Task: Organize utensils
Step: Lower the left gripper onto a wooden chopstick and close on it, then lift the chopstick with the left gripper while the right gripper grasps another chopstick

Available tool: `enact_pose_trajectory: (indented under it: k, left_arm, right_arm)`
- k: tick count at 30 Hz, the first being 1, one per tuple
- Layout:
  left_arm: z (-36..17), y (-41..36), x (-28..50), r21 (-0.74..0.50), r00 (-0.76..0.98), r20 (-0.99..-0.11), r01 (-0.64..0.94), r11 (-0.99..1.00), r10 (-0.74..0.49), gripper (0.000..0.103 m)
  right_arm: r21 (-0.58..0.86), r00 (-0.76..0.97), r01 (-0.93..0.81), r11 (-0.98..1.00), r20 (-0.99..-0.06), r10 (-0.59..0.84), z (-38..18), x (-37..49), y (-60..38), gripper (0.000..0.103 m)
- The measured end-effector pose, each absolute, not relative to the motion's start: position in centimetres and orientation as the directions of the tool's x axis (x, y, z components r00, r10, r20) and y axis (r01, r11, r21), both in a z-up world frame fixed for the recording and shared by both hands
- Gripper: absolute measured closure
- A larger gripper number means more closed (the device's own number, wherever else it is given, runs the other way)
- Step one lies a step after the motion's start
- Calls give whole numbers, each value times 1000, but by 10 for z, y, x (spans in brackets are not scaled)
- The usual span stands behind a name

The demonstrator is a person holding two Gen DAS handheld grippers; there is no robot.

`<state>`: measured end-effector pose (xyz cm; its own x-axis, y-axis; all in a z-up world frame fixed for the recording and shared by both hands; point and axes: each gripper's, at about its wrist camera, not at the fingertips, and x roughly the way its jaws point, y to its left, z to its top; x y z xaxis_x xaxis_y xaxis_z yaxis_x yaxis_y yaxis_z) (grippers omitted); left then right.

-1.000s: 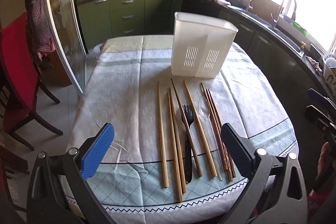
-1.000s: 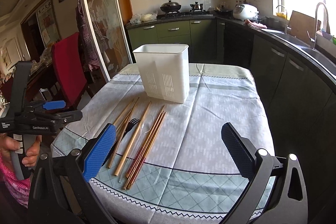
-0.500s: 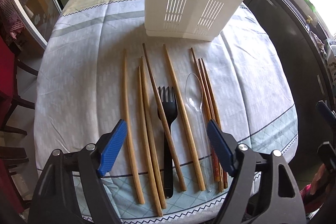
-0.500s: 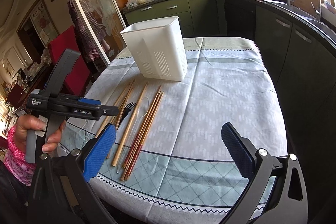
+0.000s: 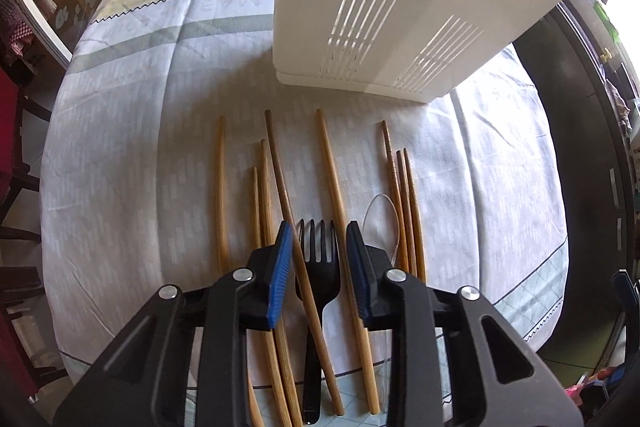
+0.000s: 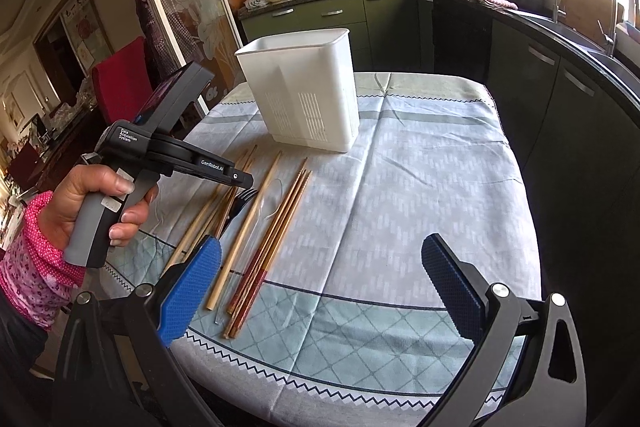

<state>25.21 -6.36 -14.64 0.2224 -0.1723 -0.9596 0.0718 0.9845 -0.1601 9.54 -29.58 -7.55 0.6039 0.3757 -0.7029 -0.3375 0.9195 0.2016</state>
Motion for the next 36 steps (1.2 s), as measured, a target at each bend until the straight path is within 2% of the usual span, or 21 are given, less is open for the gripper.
enact_pose_trajectory:
  k: [10,12,14,18,21,28,29,32,34,36]
  left_arm:
    - [-154,-66,264,-140,206,-967,52,989,-148,80]
    - [-156,-62,264,-133,204,-969,54,990,-141,91]
    - [-158,-64,268,-132,200,-970,58,990,-141,97]
    - [-156,-63,271,-129,212,-967,59,990,-139,97]
    - [-150,-56,269,-131,237,-961,56,990,-140,97]
    - [-116,-36,249,-171,333,-926,54,984,-179,97]
    - [-110,-32,243,-178,347,-919,56,982,-186,97]
    - [-94,-26,228,-194,389,-898,65,979,-204,97]
    - [-86,-23,217,-195,413,-886,78,978,-209,97]
    - [-79,-26,207,-200,431,-876,90,976,-219,97]
  right_arm:
    - [188,600,-351,917,-707,374,-77,96,-292,4]
    - [189,598,-350,917,-709,374,-77,98,-291,4]
    - [195,597,-349,917,-707,378,-77,98,-291,4]
    - [201,586,-343,917,-717,377,-74,105,-290,4]
    - [271,534,-347,898,-730,427,-71,122,-285,4]
    - [334,418,-362,870,-777,472,-76,181,-240,5]
    - [346,391,-359,867,-788,476,-81,190,-231,7]
    - [352,327,-334,874,-827,458,-100,219,-209,22]
    - [333,303,-313,890,-853,426,-114,233,-198,42]
    - [326,278,-304,895,-868,411,-127,243,-187,51]
